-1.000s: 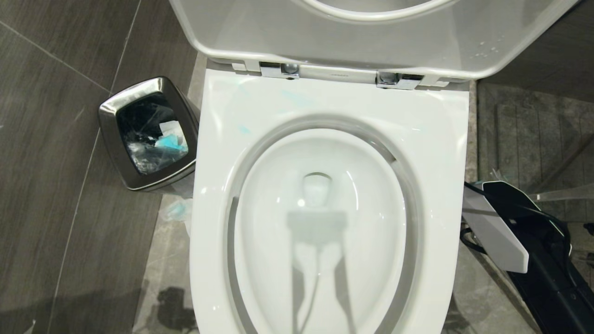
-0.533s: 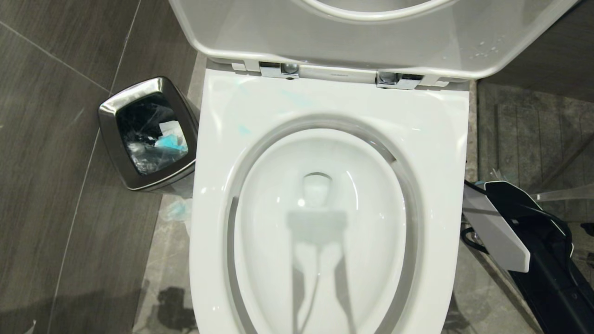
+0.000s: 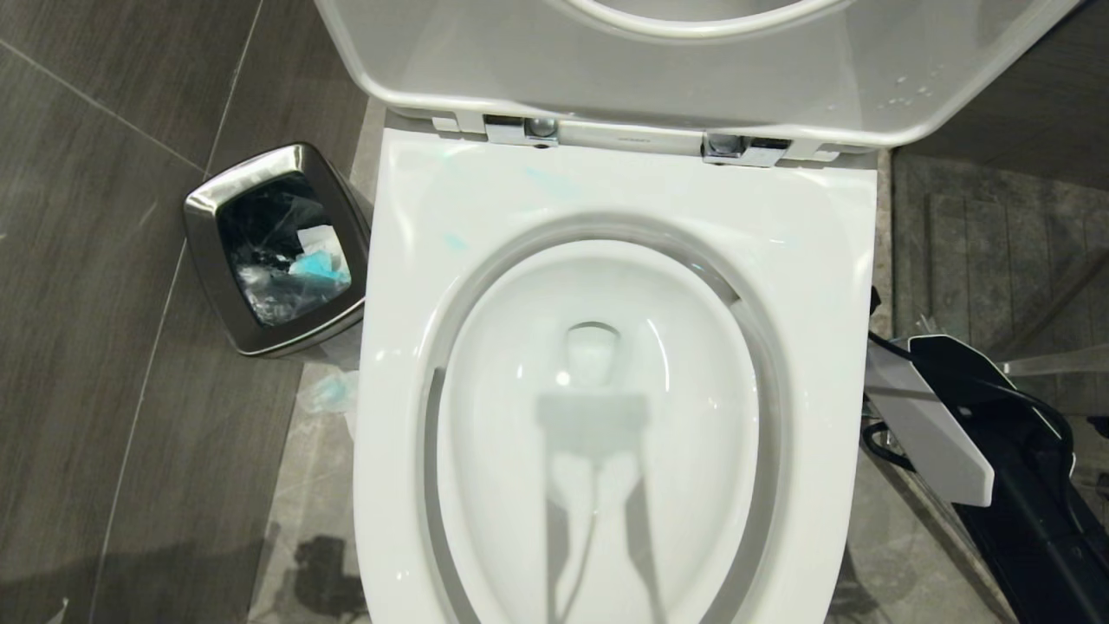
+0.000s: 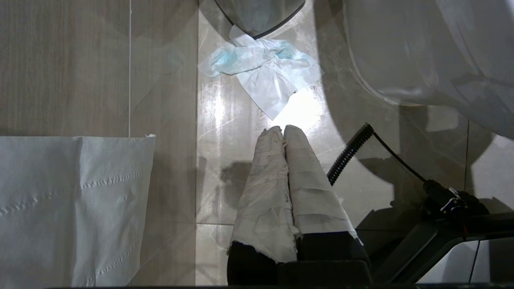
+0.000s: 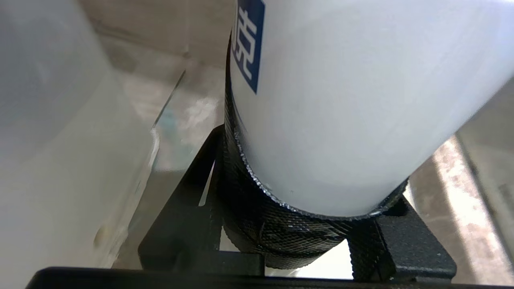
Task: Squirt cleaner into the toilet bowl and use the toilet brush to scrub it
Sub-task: Pour in the cleaning agent
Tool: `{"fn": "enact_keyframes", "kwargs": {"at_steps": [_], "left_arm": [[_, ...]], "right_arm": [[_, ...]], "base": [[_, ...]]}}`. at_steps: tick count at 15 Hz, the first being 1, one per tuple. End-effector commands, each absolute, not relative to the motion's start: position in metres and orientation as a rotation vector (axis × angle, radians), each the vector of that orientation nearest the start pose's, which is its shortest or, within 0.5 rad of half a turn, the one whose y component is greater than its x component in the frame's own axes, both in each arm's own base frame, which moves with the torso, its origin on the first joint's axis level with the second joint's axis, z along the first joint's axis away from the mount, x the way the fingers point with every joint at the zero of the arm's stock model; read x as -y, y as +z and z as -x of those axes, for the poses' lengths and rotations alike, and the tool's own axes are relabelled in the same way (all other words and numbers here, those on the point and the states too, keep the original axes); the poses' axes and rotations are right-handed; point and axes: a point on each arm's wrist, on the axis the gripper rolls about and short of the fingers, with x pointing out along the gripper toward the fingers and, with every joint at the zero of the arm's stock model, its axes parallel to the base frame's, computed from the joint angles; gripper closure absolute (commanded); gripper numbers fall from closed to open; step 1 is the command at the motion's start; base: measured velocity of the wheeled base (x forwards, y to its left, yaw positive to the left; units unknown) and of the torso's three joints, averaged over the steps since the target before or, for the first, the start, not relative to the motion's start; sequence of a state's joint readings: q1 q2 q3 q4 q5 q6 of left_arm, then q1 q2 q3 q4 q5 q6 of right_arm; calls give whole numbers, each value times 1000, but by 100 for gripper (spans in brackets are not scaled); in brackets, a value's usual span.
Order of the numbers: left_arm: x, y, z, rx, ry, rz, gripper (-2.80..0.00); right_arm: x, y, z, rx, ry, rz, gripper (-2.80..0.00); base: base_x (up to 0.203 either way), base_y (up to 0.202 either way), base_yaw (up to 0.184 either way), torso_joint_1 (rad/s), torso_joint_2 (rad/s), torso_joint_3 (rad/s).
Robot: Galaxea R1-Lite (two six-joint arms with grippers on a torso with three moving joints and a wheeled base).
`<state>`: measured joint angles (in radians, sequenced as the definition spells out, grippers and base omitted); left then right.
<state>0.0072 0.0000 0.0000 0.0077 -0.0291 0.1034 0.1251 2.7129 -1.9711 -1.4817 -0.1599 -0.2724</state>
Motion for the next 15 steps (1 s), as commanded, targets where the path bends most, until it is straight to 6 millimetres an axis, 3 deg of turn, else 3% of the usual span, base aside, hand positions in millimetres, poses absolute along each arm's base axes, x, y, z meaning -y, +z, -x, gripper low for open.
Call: {"fn": "enact_keyframes", "kwargs": {"at_steps": [1,5,15], "left_arm": [[1,74,23,-8,-22,-104,0],[1,74,23,-8,-22,-104,0],[1,74,23,-8,-22,-104,0]], "right_arm": [[-62,147,-518,761,-146,148,0],[-59,156,-500,693,-157,151,0],[-37,235,-412,645,-232,138,0]], "base": [[0,0,0,0,0,0],[0,0,0,0,0,0],[0,0,0,0,-7,1]]}}
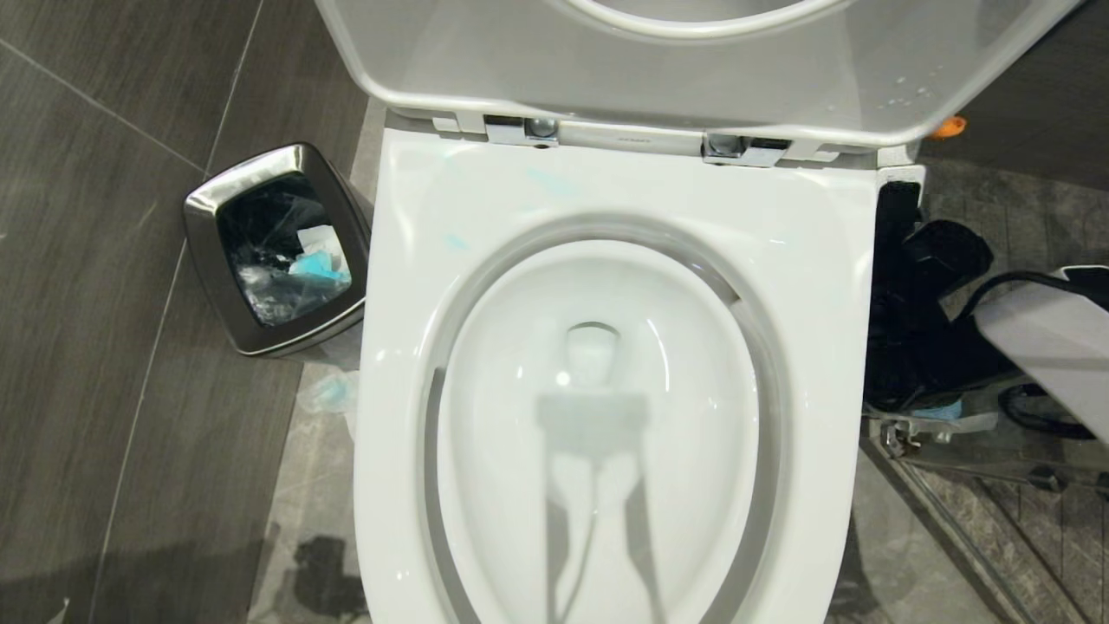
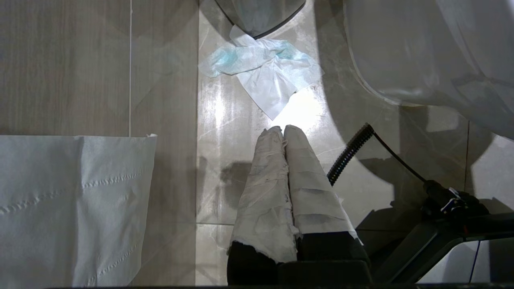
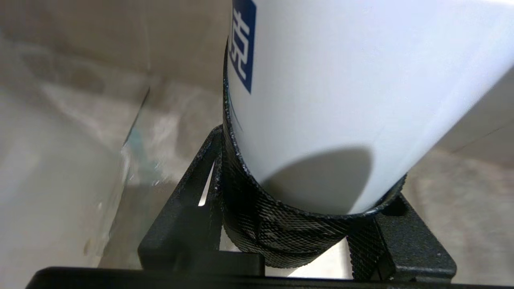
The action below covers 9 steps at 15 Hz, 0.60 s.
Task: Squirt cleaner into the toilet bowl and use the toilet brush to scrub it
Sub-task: Pour in the cleaning agent
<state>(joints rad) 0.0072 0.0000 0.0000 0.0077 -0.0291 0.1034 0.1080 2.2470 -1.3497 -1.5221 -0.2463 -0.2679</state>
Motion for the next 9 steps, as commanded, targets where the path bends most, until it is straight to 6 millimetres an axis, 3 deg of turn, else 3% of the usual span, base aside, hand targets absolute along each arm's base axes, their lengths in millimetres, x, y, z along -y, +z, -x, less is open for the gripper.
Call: {"fn": "enact_keyframes", "kwargs": {"at_steps": [1,9], "left_arm": [[1,74,23,-8,-22,-104,0],[1,74,23,-8,-22,-103,0]], "right_arm": [[-35,242,-400,643,-242,135,0],[-23,304,-295,641,-262,129,0]], "base": [[0,0,0,0,0,0],[0,0,0,0,0,0]]}}
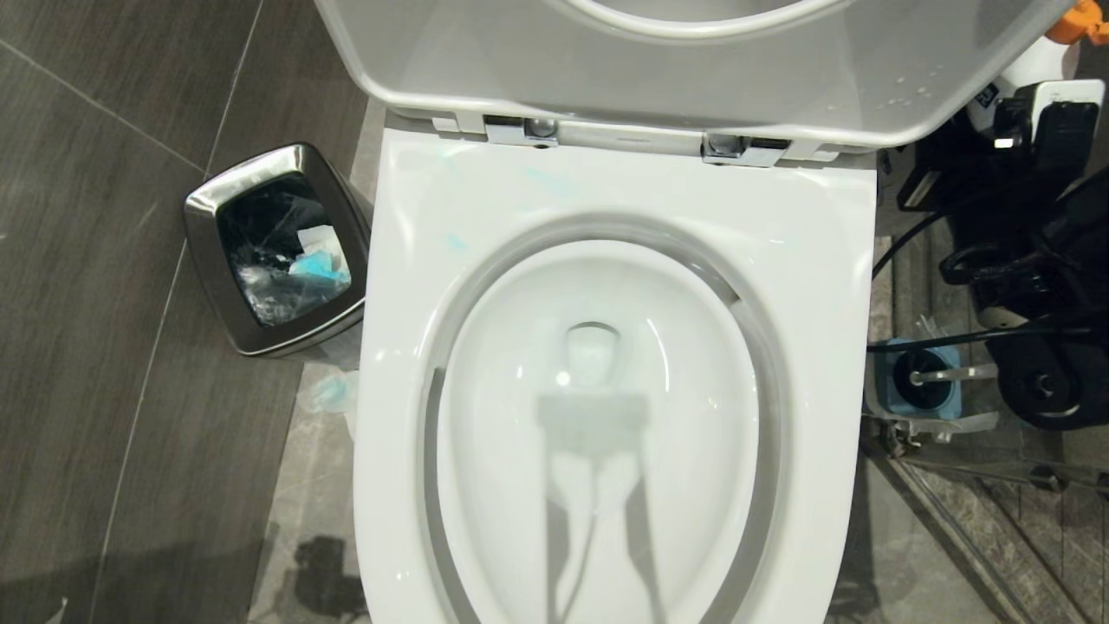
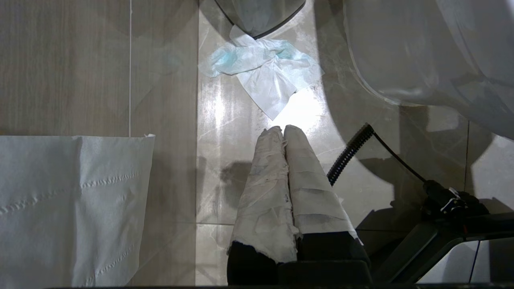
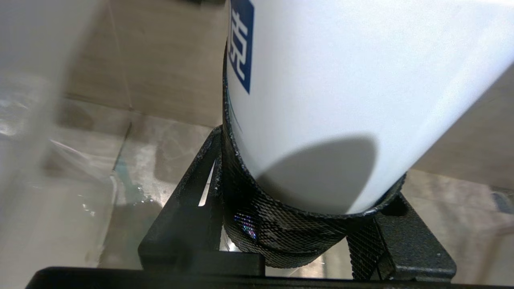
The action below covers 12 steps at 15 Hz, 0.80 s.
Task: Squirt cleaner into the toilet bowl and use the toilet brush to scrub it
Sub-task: Pour in the cleaning agent
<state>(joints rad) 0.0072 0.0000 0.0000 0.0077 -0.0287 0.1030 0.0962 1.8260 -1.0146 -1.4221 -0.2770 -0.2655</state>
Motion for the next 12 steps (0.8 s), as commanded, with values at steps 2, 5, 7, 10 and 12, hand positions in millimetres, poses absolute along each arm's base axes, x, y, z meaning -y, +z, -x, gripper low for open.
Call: {"fn": "enact_keyframes", "kwargs": {"at_steps": [2,5,7,10,12], "left_arm": [[1,74,23,-8,-22,-103,0],[1,74,23,-8,-22,-104,0],[1,74,23,-8,-22,-103,0],[1,74,23,-8,-22,-103,0],[1,74,23,-8,-22,-103,0]], "right_arm": [[-20,315,-264,597,-265,137,0],[-15,323,-226,531,-274,145,0],[-13,331,-200,490,-268,134,0],[-9,339,-166,406,-243,86,0],[-8,341,-150,387,-224,68,0]], "base": [[0,0,0,0,0,0],[0,0,0,0,0,0],[0,0,0,0,0,0],[0,0,0,0,0,0],[0,0,0,0,0,0]]}}
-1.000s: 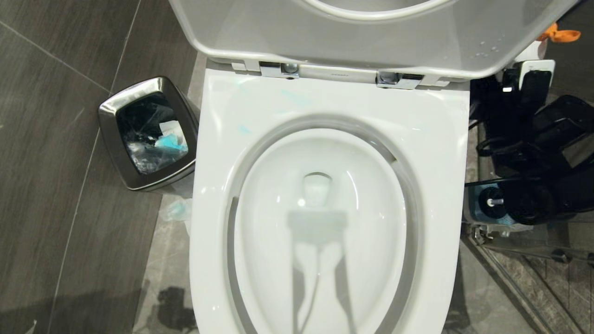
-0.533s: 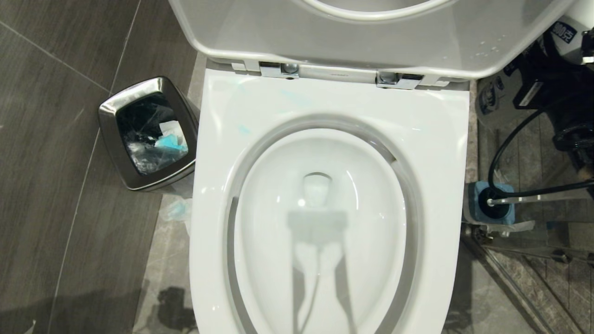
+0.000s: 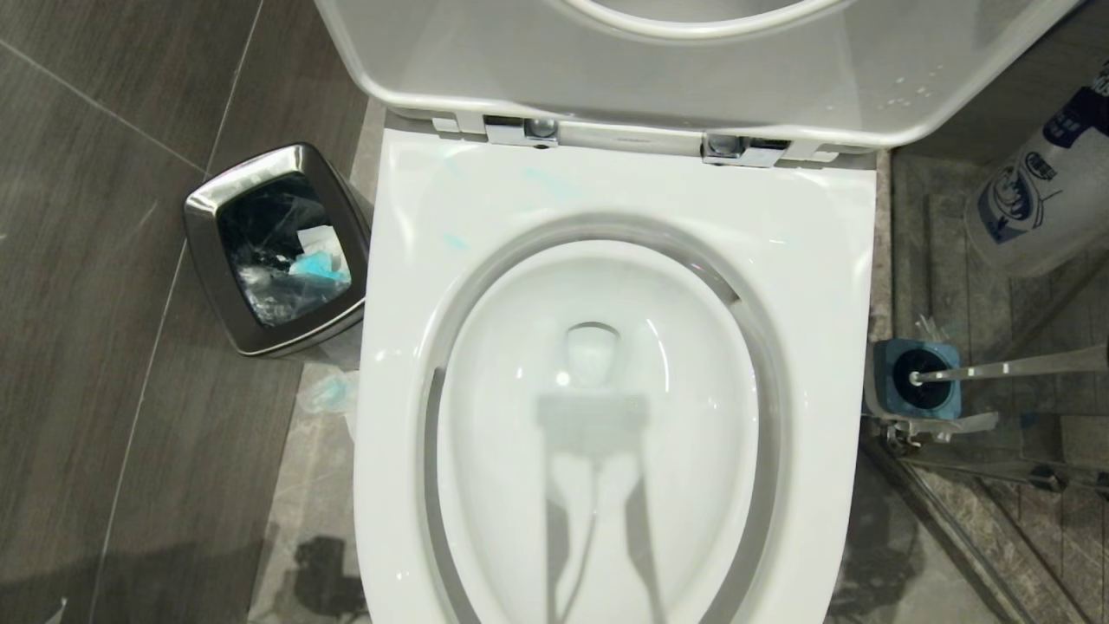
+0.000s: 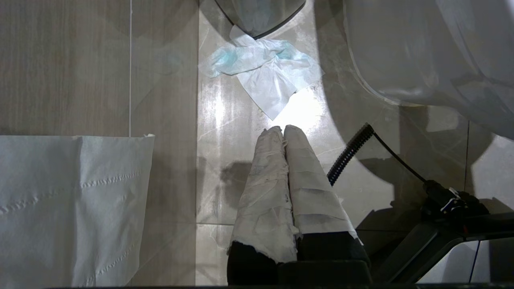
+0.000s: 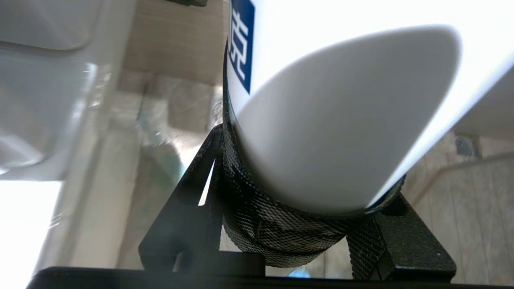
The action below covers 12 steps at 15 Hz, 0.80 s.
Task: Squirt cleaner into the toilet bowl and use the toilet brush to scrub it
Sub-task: Pour in the cleaning agent
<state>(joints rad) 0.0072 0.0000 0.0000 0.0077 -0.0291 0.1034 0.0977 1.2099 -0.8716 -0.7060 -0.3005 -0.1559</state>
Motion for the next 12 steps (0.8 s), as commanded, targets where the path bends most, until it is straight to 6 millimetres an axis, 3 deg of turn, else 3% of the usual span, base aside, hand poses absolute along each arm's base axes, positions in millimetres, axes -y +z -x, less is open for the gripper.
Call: {"fn": "enact_keyframes", "kwargs": {"at_steps": [1,6,12], "left_arm": [[1,74,23,-8,-22,-103,0],[1,74,23,-8,-22,-103,0],[1,75,23,-5,-23,-100,0]], "right_arm": [[-8,342,-141,385,-205,70,0],[-4,337,-95,293,-146,98,0],[-4,346,-90,304,-146,140,0]], "base": [[0,0,0,0,0,0],[0,0,0,0,0,0],[0,0,0,0,0,0]]}}
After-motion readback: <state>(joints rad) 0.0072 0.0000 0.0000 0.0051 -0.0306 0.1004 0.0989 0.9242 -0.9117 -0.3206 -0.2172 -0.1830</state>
